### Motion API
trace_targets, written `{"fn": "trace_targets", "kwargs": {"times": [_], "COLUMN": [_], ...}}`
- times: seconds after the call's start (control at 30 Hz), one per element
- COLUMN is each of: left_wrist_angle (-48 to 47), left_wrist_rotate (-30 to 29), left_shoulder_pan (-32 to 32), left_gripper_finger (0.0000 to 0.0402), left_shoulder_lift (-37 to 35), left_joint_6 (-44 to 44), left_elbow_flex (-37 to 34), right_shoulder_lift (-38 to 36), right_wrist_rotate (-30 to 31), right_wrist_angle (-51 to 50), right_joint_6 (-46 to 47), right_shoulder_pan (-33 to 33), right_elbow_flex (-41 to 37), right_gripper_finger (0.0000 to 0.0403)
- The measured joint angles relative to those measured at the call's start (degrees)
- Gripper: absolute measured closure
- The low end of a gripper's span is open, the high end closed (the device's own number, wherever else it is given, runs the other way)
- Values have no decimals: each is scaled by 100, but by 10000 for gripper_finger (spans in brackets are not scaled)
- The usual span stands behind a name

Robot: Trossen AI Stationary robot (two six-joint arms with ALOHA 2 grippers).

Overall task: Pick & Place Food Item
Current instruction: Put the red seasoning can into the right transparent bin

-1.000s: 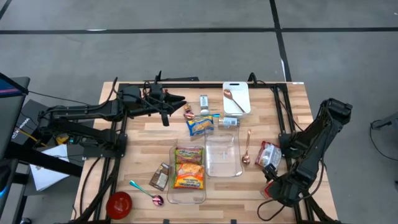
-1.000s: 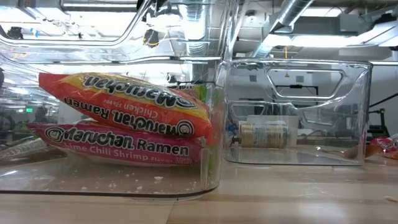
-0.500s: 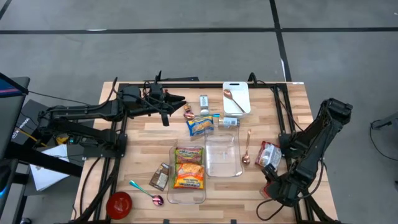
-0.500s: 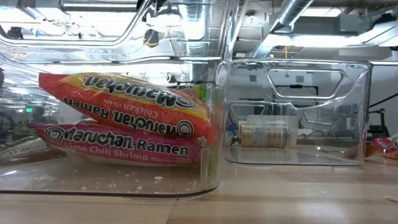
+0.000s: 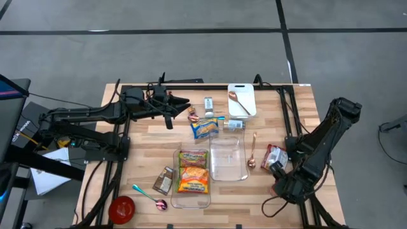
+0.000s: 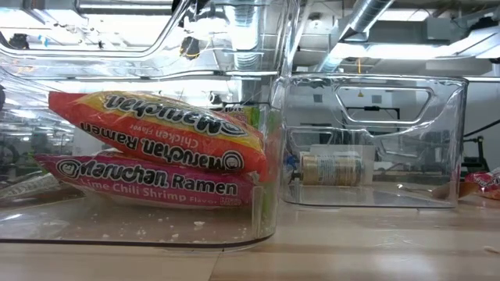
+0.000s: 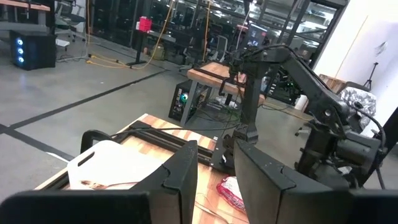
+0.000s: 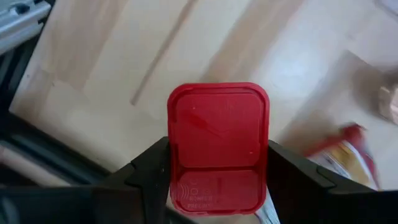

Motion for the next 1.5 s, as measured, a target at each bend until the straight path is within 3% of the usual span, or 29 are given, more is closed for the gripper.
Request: {"fn": "trace_targets", "kwargs": {"times": [0.23,0.43,0.6,0.77,0.9,1.1,1.5], "left_wrist_angle": [-7,-17,-25,-47,-48,-350,-548], "left_wrist_rotate": [4,7,7,5,6,-13,-155], "left_shoulder_pan": [0,1,0,-36,-79,-80,-50], "left_gripper_finger": [302,302,302,302,302,302,302], "left_shoulder_lift": [0,0,0,0,0,-2,-9], "left_joint_6": [15,44,48,48,52,57,61], "left_elbow_flex": [0,0,0,0,0,-1,-1], "right_shoulder_lift": [-960,-1437,-1235,-692,-140,735,1660], "right_wrist_rotate": [24,196,362,388,349,68,-150], "right_wrist_angle": [-616,-982,-940,-915,-880,-769,-222], "right_joint_6": [-150,-1053,-2059,-2368,-2811,-2908,-2821], "right_shoulder_pan": [-793,-2115,-3492,-4874,-5608,-5909,-5569], "right_elbow_flex": [241,712,1271,1951,2595,3230,3248], "right_gripper_finger": [195,195,195,195,195,195,195]}}
